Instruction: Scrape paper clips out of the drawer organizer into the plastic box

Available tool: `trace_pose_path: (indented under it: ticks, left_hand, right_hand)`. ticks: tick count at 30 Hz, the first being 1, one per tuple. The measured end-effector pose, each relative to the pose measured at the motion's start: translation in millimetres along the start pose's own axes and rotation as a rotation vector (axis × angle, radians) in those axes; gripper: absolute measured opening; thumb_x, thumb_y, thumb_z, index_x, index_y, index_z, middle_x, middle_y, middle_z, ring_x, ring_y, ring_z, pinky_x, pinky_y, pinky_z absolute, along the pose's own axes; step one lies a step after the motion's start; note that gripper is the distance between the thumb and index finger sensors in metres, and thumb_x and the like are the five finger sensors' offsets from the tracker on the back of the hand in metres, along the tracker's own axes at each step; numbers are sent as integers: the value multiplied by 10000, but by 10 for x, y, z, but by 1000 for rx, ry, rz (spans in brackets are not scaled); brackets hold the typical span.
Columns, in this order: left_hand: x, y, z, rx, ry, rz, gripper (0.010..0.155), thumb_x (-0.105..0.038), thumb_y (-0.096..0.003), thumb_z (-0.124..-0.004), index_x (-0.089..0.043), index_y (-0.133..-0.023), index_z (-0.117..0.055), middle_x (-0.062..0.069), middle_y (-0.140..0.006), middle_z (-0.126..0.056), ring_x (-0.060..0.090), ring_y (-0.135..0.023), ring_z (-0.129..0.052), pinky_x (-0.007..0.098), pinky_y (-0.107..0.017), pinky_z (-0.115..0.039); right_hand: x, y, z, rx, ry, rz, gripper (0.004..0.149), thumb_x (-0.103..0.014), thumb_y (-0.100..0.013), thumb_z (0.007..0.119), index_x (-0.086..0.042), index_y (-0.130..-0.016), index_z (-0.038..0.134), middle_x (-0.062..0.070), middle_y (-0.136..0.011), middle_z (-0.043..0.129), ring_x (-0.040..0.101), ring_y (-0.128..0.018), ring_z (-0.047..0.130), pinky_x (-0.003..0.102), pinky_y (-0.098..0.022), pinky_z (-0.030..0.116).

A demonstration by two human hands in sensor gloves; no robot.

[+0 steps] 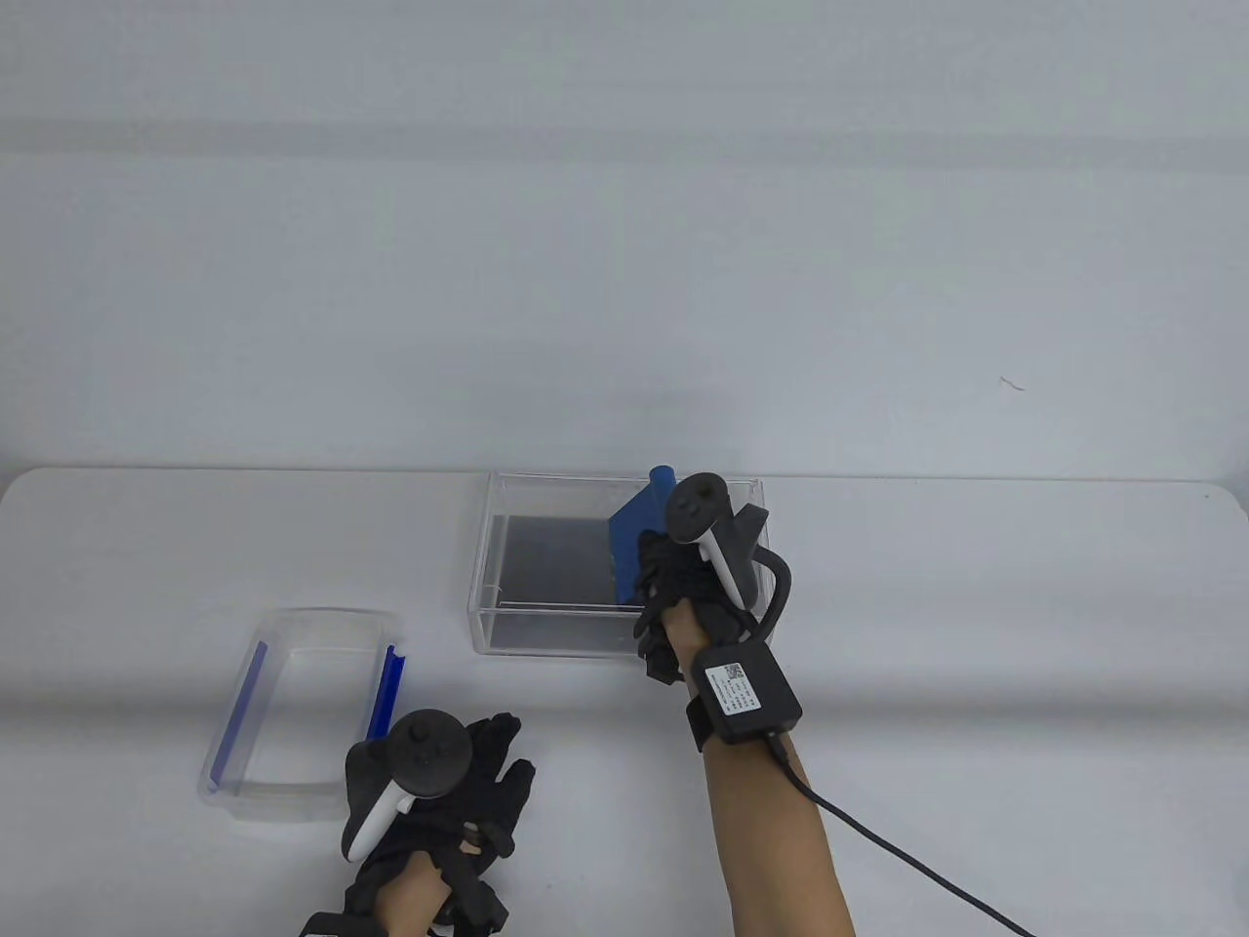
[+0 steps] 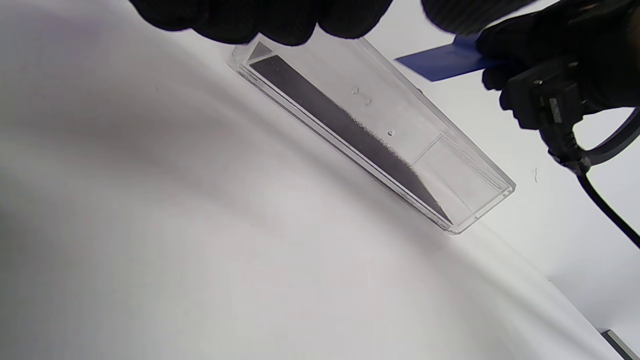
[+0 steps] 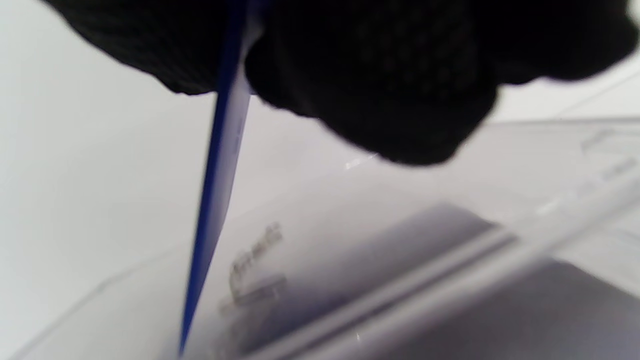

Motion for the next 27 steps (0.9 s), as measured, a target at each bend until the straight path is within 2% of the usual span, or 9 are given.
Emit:
trace_pose_path:
  ticks: [1, 3, 6, 8, 12, 15, 19, 27]
  left_hand:
    - [2, 0, 0, 0, 0, 0, 677, -502, -463, -637, -175, -1035, -479, 137, -1050, -490, 442, -962, -540, 555, -671, -575]
    - [4, 3, 0, 0, 0, 2, 677, -503, -463, -638, -176, -1034, -480, 136, -1050, -490, 441, -962, -540, 554, -671, -576]
    - [6, 3, 4, -3, 0, 3, 678, -503, -463, -638, -176, -1035, -480, 138, -1049, -491, 442, -961, -541, 555, -670, -577]
    - [12, 1, 10, -5, 1, 6, 677, -503, -463, -639, -176, -1034, -481, 136, -1050, -490, 443, -961, -540, 555, -670, -576]
    - [45, -4, 26, -8, 2, 16, 678, -504, -462, -638, -177, -1035, -480, 138, -1050, -491, 442, -962, -540, 556, -671, -576]
    - [70, -17, 38, -9, 1, 24, 677, -504, -463, -638, -179, -1035, -480, 136, -1050, -490, 441, -962, -540, 555, -672, -575]
    - [101, -34, 64, -13, -7, 35, 677, -504, -463, -637, -178, -1035, -479, 135, -1051, -489, 440, -964, -538, 555, -673, -574]
    - [95, -35, 46, -5, -9, 35, 677, -503, -462, -639, -177, -1035, -482, 137, -1050, -492, 443, -961, -541, 556, -671, -575]
  right_hand:
    - [-13, 5, -42, 18, 1, -5, 702, -470, -440, 767, -163, -972, 427, -41, -584, 857, 99, -193, 950, 320, -237, 856]
    - [-52, 12, -162, 71, 27, -27, 704, -474, -450, 746, -233, -995, 372, -64, -669, 807, 123, -355, 928, 347, -391, 817]
    - [-77, -15, -225, 119, 48, -70, 670, -452, -455, 737, -320, -997, 365, -93, -765, 737, 146, -537, 866, 373, -536, 742]
    - [-82, -37, -200, 117, 62, -84, 643, -424, -463, 743, -395, -985, 368, -125, -844, 673, 149, -675, 791, 386, -628, 671]
    - [-77, -110, -20, 125, 117, -144, 621, -366, -464, 789, -470, -947, 412, -142, -931, 619, 165, -821, 711, 415, -693, 606]
    - [-57, -154, 147, 142, 179, -171, 619, -345, -452, 814, -480, -929, 443, -147, -931, 643, 167, -823, 723, 424, -697, 607]
    - [-32, -200, 300, 72, 226, -200, 617, -322, -437, 838, -480, -909, 473, -158, -938, 663, 174, -857, 729, 439, -705, 607]
    - [8, -99, 229, -90, 171, -343, 602, -267, -396, 868, -432, -877, 546, -146, -886, 715, 199, -852, 747, 459, -684, 623]
Point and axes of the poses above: the tracker on the back of each hand, its own x axis roughly to the little-finger side, its own y axis roughly from the fingertips to the wrist, z = x × y, the point moved 1 cm from there along -y, roughly from the wrist to the fingertips
